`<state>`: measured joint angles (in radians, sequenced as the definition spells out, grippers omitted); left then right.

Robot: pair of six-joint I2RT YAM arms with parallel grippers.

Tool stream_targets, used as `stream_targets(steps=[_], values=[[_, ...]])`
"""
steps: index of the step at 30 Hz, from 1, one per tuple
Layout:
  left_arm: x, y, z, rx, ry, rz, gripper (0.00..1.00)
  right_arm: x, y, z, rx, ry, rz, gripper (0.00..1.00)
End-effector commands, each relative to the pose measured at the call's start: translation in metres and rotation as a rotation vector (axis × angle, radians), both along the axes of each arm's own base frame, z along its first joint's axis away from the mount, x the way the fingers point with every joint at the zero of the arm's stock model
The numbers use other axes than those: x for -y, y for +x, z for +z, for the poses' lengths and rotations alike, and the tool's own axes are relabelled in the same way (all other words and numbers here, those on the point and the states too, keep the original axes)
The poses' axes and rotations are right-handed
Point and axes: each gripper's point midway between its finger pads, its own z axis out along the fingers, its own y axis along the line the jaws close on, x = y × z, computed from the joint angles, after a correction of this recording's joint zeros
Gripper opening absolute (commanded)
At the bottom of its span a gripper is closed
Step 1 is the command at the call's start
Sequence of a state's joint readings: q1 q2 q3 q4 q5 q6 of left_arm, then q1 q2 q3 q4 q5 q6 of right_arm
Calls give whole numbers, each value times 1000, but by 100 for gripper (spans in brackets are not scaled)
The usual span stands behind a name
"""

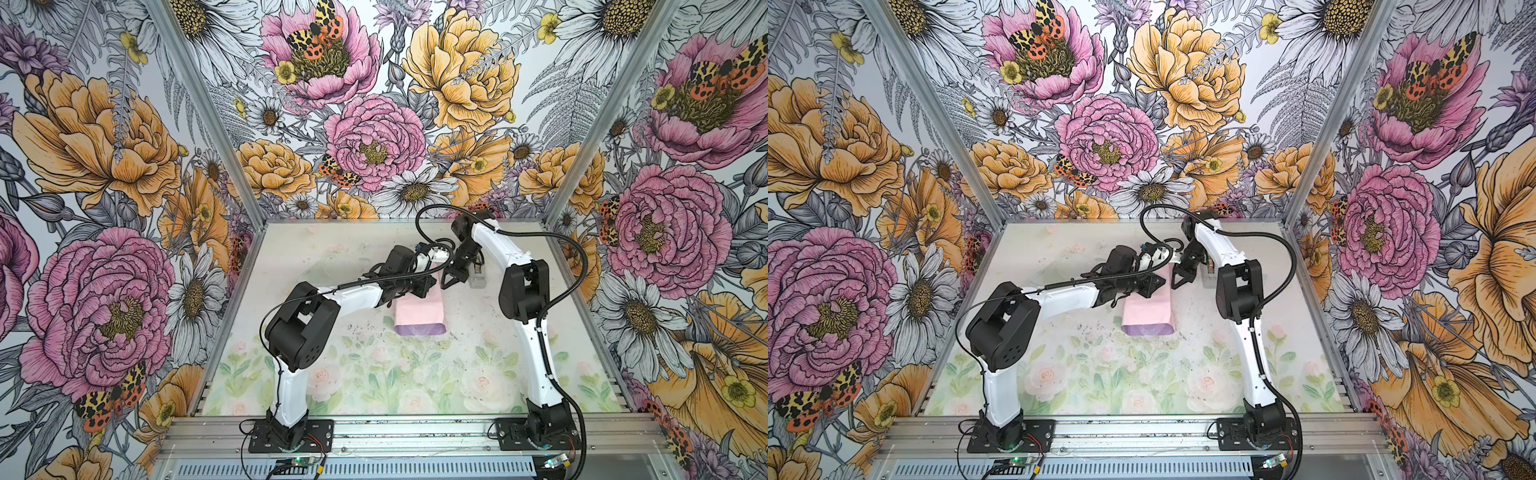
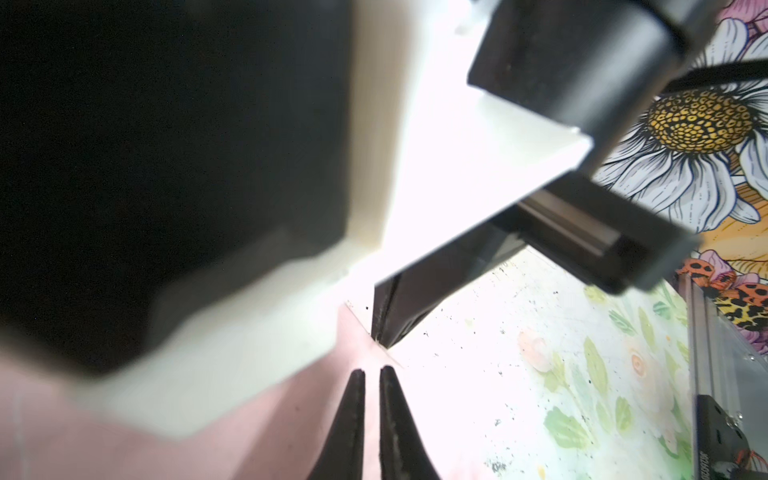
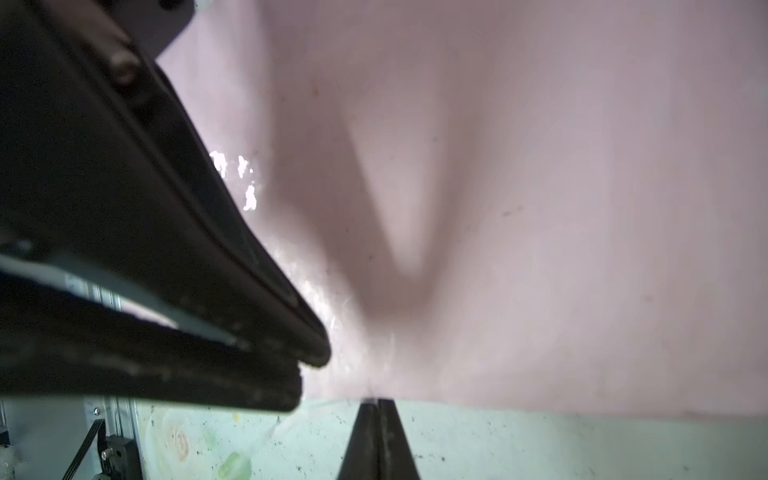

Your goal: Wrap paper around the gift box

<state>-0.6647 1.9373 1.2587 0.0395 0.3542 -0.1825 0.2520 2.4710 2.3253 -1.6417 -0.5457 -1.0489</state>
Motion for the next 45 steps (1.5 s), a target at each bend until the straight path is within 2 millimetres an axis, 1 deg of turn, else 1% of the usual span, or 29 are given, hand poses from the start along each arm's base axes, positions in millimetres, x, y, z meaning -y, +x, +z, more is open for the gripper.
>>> stream_targets(steps=[1,4,7,11,16,18,28,34,40,45], values=[[6,-8,45,95,-85,-48,12,0,-25,22,-91,9,14,0],[5,-8,53,119,-87,-43,13,0,-25,25,-86,10,14,0],[5,-8,53,126,-69,-52,13,-1,-25,27,-82,12,14,0],[15,-14,52,136,-29,-101,13,0,-25,26,-85,9,11,0],[27,-17,37,121,52,-137,13,0,-25,25,-87,5,8,0],[27,-14,31,109,74,-126,13,0,-25,25,-87,4,8,0],[19,1,1,53,181,-52,11,0,-25,27,-83,4,6,0],[12,7,-7,35,197,-6,10,0,-25,27,-83,3,6,0],[6,14,-9,27,199,30,9,1,-25,26,-85,1,6,0],[1,15,-17,11,213,45,8,1,-25,25,-87,1,6,0]])
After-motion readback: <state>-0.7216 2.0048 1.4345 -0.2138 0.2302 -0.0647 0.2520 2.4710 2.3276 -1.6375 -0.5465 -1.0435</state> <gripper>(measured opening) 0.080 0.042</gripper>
